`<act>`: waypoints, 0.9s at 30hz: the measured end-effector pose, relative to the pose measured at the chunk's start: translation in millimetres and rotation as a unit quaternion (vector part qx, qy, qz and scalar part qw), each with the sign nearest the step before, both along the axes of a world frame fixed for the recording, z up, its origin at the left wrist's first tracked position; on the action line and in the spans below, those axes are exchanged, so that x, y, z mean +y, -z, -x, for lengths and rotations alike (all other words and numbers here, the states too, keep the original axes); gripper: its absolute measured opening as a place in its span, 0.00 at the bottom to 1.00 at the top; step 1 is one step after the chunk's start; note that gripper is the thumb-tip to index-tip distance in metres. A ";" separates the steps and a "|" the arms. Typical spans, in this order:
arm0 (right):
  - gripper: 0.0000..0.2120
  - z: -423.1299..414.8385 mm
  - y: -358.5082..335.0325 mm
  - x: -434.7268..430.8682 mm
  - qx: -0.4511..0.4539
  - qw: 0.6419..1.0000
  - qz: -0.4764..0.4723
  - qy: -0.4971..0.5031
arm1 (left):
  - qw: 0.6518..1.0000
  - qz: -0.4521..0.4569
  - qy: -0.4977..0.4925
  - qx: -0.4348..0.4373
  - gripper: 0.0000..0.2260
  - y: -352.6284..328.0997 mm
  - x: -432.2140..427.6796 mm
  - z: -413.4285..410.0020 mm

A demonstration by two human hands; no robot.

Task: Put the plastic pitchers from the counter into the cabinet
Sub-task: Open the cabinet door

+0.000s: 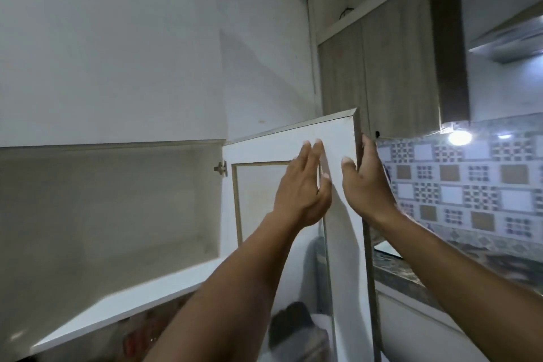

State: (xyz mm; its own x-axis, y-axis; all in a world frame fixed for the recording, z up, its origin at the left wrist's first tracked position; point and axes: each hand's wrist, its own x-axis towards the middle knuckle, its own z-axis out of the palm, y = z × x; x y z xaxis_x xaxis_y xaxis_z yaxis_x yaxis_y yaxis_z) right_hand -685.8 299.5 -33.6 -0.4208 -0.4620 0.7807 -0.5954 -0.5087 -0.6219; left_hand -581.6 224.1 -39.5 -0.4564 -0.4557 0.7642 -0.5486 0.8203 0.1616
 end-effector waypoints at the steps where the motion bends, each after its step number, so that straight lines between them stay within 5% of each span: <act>1: 0.25 14.9 7.4 -6.5 0.014 0.999 -0.005 0.038 | 1.000 0.003 -0.008 -0.016 0.31 5.0 -7.9 13.2; 11: 0.32 107.5 40.0 -59.5 0.131 0.951 -0.034 0.277 | 0.993 0.093 -0.033 -0.068 0.33 28.9 -82.2 94.4; 27: 0.36 133.9 71.1 -97.4 0.232 0.872 -0.096 0.419 | 0.985 0.155 0.012 -0.077 0.34 32.9 -142.1 117.7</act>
State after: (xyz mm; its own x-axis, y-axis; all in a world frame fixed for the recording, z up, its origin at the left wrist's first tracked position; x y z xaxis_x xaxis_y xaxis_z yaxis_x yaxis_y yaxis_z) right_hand -819.8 202.2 -104.8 -0.3332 -0.2854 0.8986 -0.9184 0.3139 -0.2408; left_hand -699.3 82.0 -72.4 -0.5855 -0.1999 0.7856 -0.5270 0.8302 -0.1815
